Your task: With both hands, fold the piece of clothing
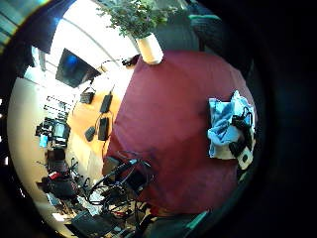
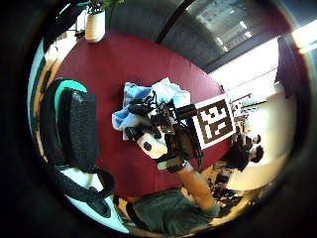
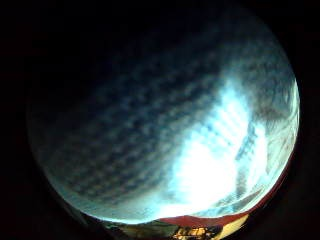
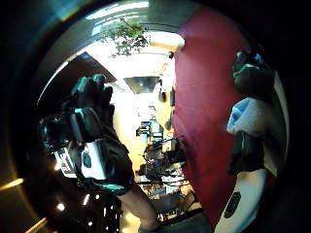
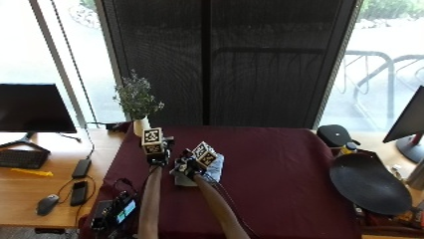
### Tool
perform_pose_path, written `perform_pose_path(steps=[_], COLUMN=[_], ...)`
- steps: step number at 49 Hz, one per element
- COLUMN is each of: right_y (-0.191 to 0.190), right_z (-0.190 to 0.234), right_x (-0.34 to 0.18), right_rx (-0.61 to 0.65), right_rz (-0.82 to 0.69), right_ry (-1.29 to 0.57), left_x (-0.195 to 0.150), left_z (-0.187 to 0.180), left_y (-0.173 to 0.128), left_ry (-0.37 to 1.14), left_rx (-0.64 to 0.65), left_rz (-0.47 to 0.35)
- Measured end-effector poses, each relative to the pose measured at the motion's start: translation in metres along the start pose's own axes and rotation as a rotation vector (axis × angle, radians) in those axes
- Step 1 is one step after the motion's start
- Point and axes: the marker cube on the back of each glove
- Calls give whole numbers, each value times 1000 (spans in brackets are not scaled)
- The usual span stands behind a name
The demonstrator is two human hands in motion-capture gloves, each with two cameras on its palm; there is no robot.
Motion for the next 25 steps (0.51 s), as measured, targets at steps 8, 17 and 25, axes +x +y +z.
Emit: perform_pose_path(steps=[8,17,25], right_y=[3,32,19], right_z=[-7,-118,-198], right_x=[-26,-27,28], right_rx=[-145,-68,128], right_rz=[-184,-45,153], right_ry=[94,643,1039], left_x=[-1,13,38], left_z=[-1,-7,-19], left_y=[-1,-2,-6], left_ry=[-30,-21,10], left_rx=[-6,-10,-1], left_rz=[7,11,45])
